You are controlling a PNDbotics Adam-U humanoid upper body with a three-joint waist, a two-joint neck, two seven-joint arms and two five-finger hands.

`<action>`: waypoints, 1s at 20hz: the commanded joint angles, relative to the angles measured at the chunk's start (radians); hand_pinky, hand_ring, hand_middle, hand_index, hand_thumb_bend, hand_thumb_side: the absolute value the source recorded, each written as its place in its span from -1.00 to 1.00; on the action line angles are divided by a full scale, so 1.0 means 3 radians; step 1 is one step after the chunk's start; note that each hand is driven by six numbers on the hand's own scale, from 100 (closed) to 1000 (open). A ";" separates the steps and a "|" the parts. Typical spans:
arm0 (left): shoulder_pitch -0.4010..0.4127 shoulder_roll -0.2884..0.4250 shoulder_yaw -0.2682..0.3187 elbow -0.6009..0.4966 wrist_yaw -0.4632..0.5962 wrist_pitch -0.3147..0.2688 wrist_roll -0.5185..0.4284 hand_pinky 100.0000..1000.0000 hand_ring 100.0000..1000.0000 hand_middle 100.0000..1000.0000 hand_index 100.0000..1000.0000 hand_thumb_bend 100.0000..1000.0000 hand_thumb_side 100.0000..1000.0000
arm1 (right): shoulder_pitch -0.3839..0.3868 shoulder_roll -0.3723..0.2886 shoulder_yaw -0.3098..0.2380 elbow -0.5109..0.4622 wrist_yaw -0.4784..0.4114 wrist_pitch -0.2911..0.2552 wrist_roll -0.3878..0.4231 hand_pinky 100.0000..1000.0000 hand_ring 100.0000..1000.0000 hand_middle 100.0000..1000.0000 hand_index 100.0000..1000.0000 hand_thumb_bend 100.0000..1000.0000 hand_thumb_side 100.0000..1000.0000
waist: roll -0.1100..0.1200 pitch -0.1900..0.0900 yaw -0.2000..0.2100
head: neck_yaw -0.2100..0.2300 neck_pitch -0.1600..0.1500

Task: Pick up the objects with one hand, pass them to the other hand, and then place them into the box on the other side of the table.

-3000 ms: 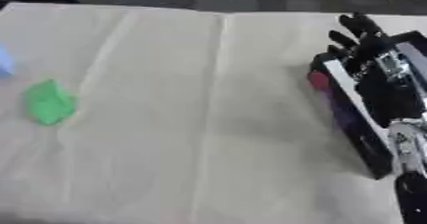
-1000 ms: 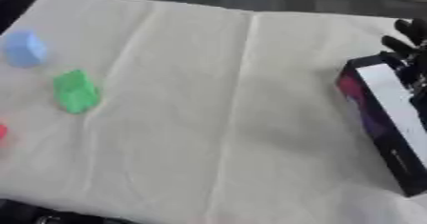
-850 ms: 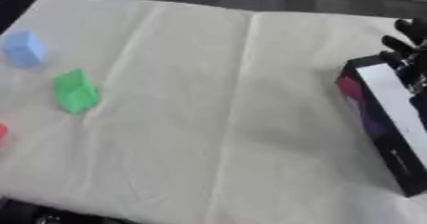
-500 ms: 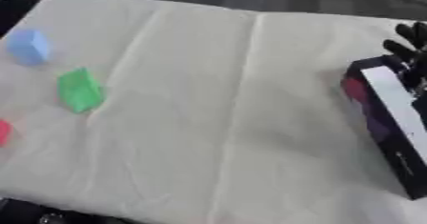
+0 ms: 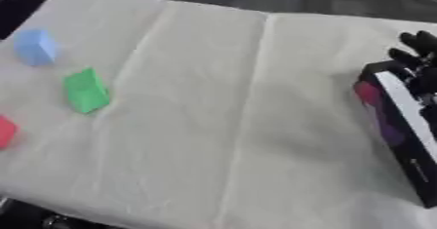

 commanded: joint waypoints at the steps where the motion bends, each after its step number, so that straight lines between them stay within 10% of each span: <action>1: 0.0061 0.0209 0.0039 -0.0179 -0.0089 -0.0006 -0.0106 0.80 0.73 0.59 0.62 0.45 -0.54 | -0.0002 -0.0065 -0.0034 -0.0054 0.0039 -0.0013 0.0003 1.00 1.00 1.00 1.00 -1.00 0.02 | 0.0034 -0.0022 0.0016 | -0.0027 0.0020; 10: 0.0170 0.0212 -0.0050 -0.0297 -0.0389 -0.0087 -0.0158 0.80 0.73 0.59 0.61 0.40 -0.99 | 0.0021 -0.0034 -0.0023 -0.0048 0.0084 -0.0020 0.0024 1.00 1.00 1.00 1.00 -1.00 0.02 | 0.0003 -0.0024 0.0027 | -0.0009 0.0020; 20: 0.0085 0.0123 -0.0219 -0.0219 -0.0499 -0.0187 -0.0066 0.79 0.73 0.60 0.61 0.31 -1.00 | 0.0043 0.0019 0.0002 -0.0031 0.0168 -0.0024 0.0075 1.00 1.00 1.00 1.00 -1.00 0.02 | -0.0032 -0.0004 0.0018 | 0.0160 0.0020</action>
